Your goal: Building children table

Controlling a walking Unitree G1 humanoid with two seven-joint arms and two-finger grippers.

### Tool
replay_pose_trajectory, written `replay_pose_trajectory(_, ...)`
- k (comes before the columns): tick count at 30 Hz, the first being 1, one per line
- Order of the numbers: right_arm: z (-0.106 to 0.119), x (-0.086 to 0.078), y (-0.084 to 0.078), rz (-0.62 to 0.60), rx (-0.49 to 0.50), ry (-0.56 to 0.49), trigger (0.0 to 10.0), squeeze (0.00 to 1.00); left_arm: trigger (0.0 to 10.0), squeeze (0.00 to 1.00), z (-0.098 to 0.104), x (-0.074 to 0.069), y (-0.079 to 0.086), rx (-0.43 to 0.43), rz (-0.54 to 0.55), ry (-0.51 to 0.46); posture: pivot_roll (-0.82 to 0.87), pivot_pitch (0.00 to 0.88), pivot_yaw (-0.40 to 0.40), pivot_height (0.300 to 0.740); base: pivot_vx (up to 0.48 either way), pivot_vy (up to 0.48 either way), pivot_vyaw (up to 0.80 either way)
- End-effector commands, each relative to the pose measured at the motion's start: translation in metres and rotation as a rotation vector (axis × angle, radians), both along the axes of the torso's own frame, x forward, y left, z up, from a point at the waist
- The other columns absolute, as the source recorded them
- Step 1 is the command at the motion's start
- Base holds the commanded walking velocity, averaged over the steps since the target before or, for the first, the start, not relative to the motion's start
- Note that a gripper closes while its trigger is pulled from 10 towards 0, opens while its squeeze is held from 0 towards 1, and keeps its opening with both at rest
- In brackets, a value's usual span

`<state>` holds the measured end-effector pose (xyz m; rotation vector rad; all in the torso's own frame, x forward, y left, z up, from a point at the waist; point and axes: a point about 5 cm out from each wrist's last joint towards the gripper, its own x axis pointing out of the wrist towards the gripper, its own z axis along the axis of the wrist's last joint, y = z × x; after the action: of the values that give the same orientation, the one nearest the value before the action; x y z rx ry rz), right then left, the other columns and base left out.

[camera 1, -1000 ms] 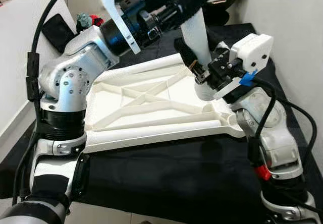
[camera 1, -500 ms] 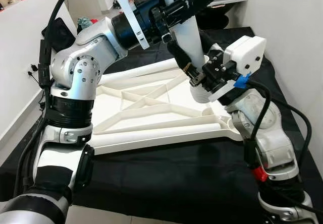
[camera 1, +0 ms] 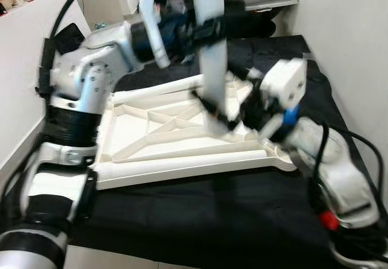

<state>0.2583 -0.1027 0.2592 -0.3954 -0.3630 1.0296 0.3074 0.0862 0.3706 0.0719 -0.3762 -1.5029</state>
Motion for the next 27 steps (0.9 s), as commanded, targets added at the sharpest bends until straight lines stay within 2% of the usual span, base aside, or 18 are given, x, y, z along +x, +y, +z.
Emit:
replay_pose_trajectory(1, -0.004, -0.01, 0.015, 0.131, -0.027, 0.038, 10.0, 1.0, 0.0, 0.0, 0.002, -0.009, -0.003, 0.03, -0.066, -0.032, -0.08, 0.023, 0.114, 0.74, 0.0, 0.0, 0.0)
replay_pose_trajectory(6, -0.009, -0.007, 0.016, 0.157, -0.045, 0.09, 10.0, 1.0, 0.0, 0.0, 0.0, -0.015, -0.008, 0.066, -0.147, -0.036, -0.09, 0.024, 0.111, 0.74, 0.0, 0.0, 0.0)
replay_pose_trajectory(7, -0.01, -0.007, 0.016, 0.167, -0.052, 0.108, 10.0, 0.95, 0.0, 0.0, -0.001, -0.017, -0.009, 0.076, -0.17, -0.041, -0.09, 0.024, 0.111, 0.74, 0.0, 0.0, 0.0)
replay_pose_trajectory(9, -0.013, -0.005, 0.017, 0.166, -0.058, 0.126, 10.0, 0.95, 0.0, 0.0, -0.001, -0.019, -0.01, 0.082, -0.186, -0.044, -0.09, 0.025, 0.112, 0.74, 0.0, 0.0, 0.0)
replay_pose_trajectory(10, -0.016, -0.004, 0.018, 0.166, -0.063, 0.161, 10.0, 0.0, 0.0, 0.0, -0.002, -0.021, -0.011, 0.089, -0.198, -0.051, -0.09, 0.026, 0.11, 0.74, 0.0, 0.0, 0.0)
replay_pose_trajectory(12, -0.021, -0.003, 0.02, 0.167, -0.067, 0.225, 10.0, 0.0, 0.0, 0.0, -0.002, -0.024, -0.013, 0.1, -0.214, -0.06, -0.09, 0.03, 0.109, 0.74, 0.0, 0.0, 0.0)
replay_pose_trajectory(13, -0.021, -0.003, 0.02, 0.167, -0.067, 0.225, 10.0, 0.0, 0.0, 0.0, -0.002, -0.024, -0.013, 0.1, -0.214, -0.06, -0.09, 0.03, 0.109, 0.74, 0.0, 0.0, 0.0)
replay_pose_trajectory(15, -0.023, -0.005, 0.024, 0.193, -0.017, 0.313, 10.0, 0.0, 0.0, 0.0, -0.003, -0.028, -0.015, 0.118, -0.234, -0.071, -0.1, 0.035, 0.104, 0.74, 0.0, 0.0, 0.0)
replay_pose_trajectory(17, -0.022, -0.006, 0.026, 0.209, 0.009, 0.342, 10.0, 0.0, 0.0, 0.0, -0.004, -0.03, -0.017, 0.126, -0.241, -0.076, -0.1, 0.035, 0.104, 0.74, 0.0, 0.0, 0.0)
replay_pose_trajectory(18, -0.021, -0.007, 0.027, 0.213, 0.034, 0.361, 9.5, 0.0, 0.0, 0.0, -0.004, -0.033, -0.018, 0.132, -0.248, -0.081, -0.1, 0.037, 0.103, 0.74, 0.0, 0.0, 0.0)
replay_pose_trajectory(19, -0.021, -0.007, 0.027, 0.213, 0.034, 0.361, 9.5, 0.0, 0.0, 0.0, -0.004, -0.033, -0.018, 0.132, -0.248, -0.081, -0.1, 0.037, 0.103, 0.74, 0.0, 0.0, 0.0)
replay_pose_trajectory(20, -0.02, -0.006, 0.028, 0.212, 0.059, 0.386, 2.0, 0.0, 0.0, 0.0, -0.005, -0.036, -0.02, 0.138, -0.258, -0.088, -0.1, 0.038, 0.1, 0.74, 0.0, 0.0, 0.0)
replay_pose_trajectory(21, -0.02, -0.005, 0.029, 0.211, 0.065, 0.398, 0.0, 0.0, 0.0, 0.0, -0.005, -0.037, -0.02, 0.141, -0.262, -0.09, -0.1, 0.038, 0.1, 0.74, 0.0, 0.0, 0.0)
replay_pose_trajectory(27, -0.019, -0.005, 0.03, 0.223, 0.116, 0.448, 0.0, 0.0, 0.0, 0.0, -0.004, -0.043, -0.023, 0.154, -0.282, -0.098, -0.1, 0.041, 0.097, 0.74, 0.0, 0.0, 0.0)
